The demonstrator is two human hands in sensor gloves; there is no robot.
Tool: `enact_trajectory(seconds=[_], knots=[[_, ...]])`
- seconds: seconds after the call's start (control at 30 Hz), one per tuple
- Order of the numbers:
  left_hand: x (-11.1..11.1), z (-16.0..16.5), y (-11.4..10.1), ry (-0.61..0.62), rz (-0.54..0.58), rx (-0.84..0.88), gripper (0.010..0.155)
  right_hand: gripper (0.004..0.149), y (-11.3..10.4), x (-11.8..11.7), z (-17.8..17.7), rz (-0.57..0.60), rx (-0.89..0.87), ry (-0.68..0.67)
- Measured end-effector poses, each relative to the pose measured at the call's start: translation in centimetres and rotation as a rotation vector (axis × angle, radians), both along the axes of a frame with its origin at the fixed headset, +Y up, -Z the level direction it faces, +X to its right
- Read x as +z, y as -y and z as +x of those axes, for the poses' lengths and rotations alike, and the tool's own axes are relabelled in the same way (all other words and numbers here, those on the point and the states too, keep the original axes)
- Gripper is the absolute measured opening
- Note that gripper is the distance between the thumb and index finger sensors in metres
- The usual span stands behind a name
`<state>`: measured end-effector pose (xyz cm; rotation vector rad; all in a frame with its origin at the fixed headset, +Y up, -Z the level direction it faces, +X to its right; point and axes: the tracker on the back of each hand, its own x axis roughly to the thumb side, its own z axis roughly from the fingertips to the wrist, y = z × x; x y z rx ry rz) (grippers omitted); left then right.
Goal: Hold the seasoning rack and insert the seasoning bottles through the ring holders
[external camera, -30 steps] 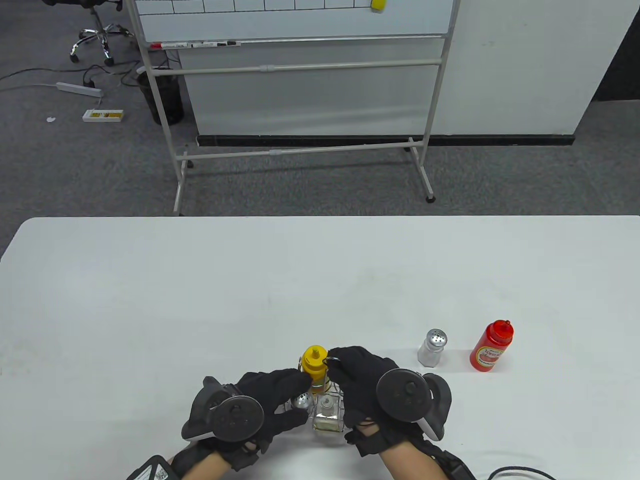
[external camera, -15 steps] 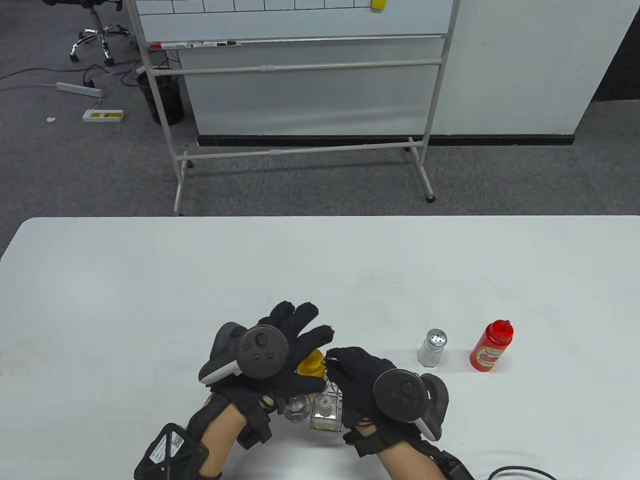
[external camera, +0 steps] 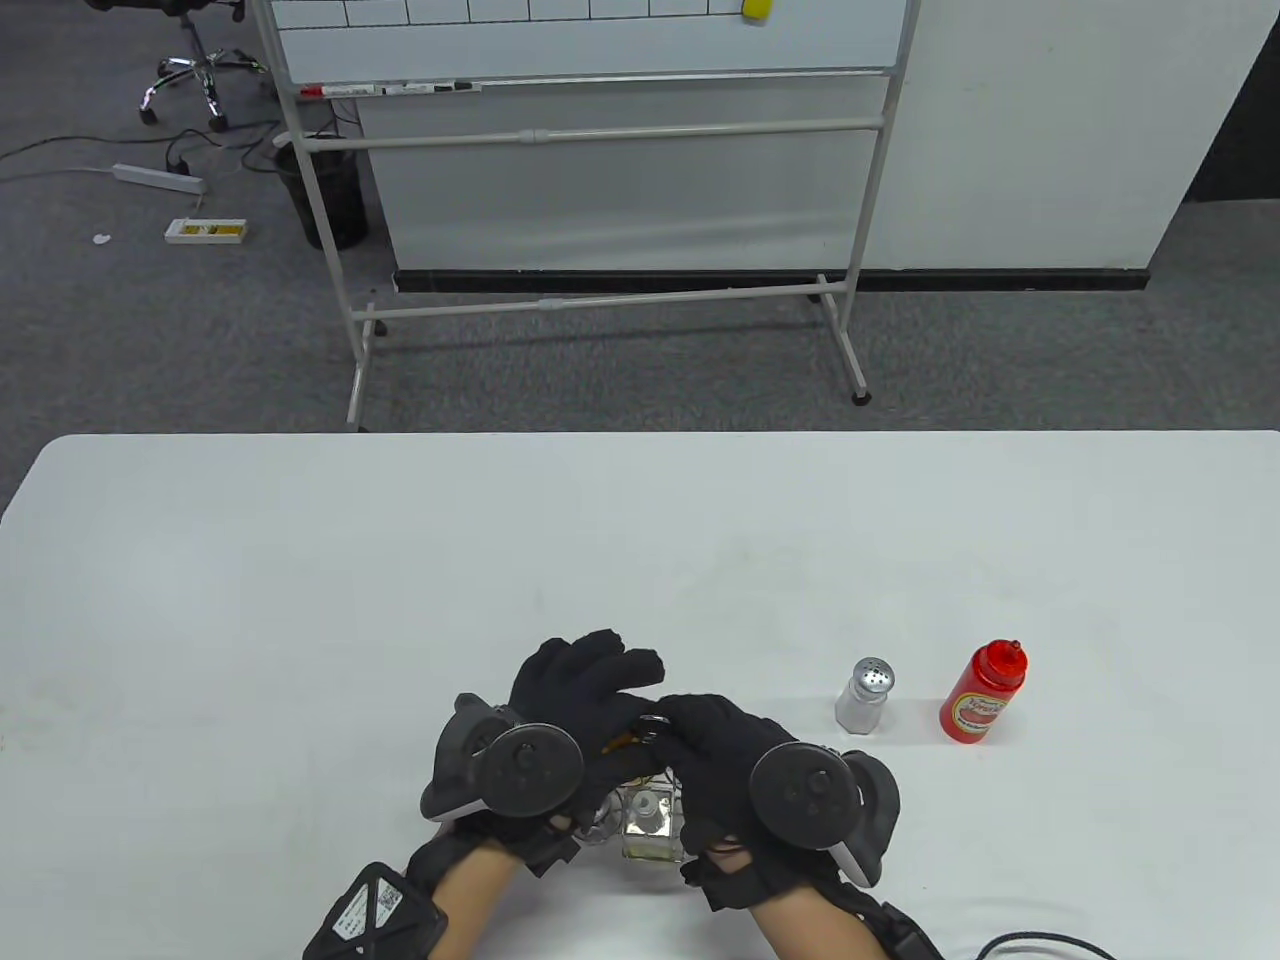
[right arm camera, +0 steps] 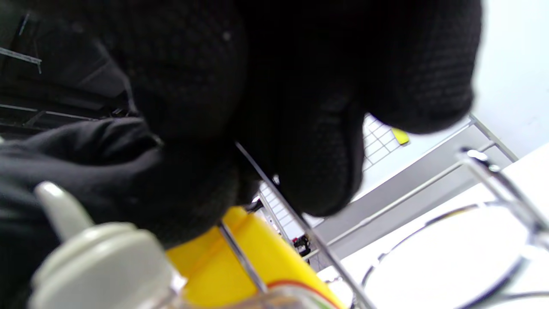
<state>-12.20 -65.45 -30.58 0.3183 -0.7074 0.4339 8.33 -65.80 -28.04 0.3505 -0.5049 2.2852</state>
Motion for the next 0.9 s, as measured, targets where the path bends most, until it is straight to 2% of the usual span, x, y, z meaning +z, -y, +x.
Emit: enact_trajectory(seconds=[0.17, 0.4, 0.5, 0.53, 0.6, 0.67, 0.73, 0.9], knots=[[0.2, -0.1, 0.5, 0.006, -0.015, 0.048, 0.042, 0.042, 0.0, -0.2, 0.4, -0.019, -0.004, -0.018], [-0.4, -0.7, 1.5, 0.044, -0.142, 0.189, 0.043, 0.043, -0.6, -0.2, 0.8, -0.014, 0.013, -0.063], [-0.5, -1.0, 1.5, 0.054, -0.166, 0.214, 0.042, 0.053, -1.9, -0.6, 2.7, -0.047, 0.066, -0.118], [-0.6, -1.2, 1.5, 0.050, -0.162, 0.225, 0.042, 0.055, -2.3, -0.8, 4.0, -0.039, 0.069, -0.086], [-0.7, -1.4, 1.5, 0.048, -0.170, 0.232, 0.041, 0.056, -2.6, -0.9, 6.6, 0.001, 0.052, 0.096], [-0.8, -1.6, 1.4, 0.044, -0.171, 0.239, 0.041, 0.058, -2.1, -1.4, 9.1, -0.039, 0.084, 0.276], [-0.9, -1.8, 1.4, 0.039, -0.175, 0.248, 0.041, 0.064, -0.5, -2.4, 11.3, -0.159, 0.155, 0.439], [-1.1, -2.1, 1.5, 0.046, -0.191, 0.261, 0.041, 0.077, 3.3, -4.6, 12.7, -0.455, 0.273, 0.533]])
